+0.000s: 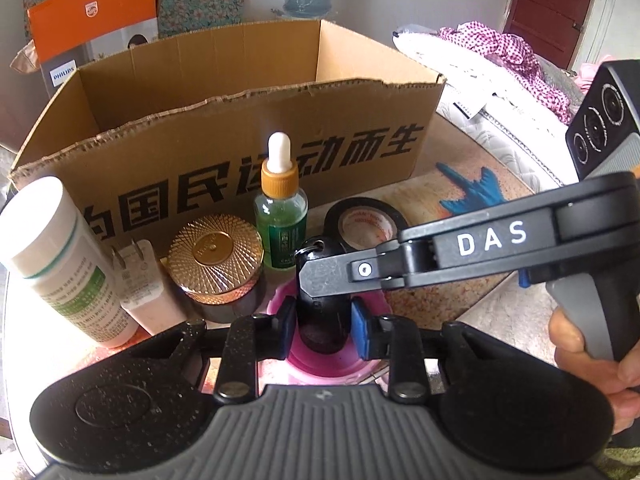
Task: Organize rigid objects
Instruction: 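Reach the right gripper into the pink cup and grasp the black rounded item, then lift the black rounded item with the right gripper and carry it over the box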
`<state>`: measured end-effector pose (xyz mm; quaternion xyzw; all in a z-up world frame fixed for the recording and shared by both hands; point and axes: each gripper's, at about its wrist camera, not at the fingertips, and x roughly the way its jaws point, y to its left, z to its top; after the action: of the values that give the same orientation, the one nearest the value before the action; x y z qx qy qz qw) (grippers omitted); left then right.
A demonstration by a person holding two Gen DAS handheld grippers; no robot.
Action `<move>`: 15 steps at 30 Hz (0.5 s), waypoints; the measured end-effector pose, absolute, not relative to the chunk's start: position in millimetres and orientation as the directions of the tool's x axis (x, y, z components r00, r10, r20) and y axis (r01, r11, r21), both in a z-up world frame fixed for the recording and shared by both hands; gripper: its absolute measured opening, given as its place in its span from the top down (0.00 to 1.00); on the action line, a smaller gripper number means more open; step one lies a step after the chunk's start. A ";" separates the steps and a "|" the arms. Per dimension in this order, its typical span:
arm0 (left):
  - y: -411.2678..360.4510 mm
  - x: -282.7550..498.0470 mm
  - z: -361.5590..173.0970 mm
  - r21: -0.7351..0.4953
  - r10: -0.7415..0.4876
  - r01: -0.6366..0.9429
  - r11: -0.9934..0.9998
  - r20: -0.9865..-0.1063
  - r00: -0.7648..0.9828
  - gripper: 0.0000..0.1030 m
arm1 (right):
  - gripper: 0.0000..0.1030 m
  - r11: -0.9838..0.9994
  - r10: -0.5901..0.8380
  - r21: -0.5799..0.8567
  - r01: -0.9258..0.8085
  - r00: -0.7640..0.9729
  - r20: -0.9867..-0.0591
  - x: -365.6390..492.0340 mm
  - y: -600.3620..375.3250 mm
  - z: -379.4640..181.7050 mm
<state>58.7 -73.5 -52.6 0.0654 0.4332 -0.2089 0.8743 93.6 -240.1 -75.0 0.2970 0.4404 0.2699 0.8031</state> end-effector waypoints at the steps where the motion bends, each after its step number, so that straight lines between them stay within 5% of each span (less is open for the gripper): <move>1: -72.8 57.3 -50.5 -0.066 -0.310 0.422 0.904 -0.781 0.542 0.71 | 0.85 0.678 0.695 0.713 -0.177 0.470 -0.544 92.4 -240.1 -72.9; 15: -60.6 39.3 5.4 -0.024 -0.307 0.402 0.915 -0.688 0.658 0.72 | 0.85 0.679 0.702 0.654 -0.333 0.554 -0.447 75.0 -232.2 -12.4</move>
<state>39.3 -60.6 5.4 0.0653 0.3648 -0.1952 0.9080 75.0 -232.2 -12.4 0.2572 0.3590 0.3071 0.8430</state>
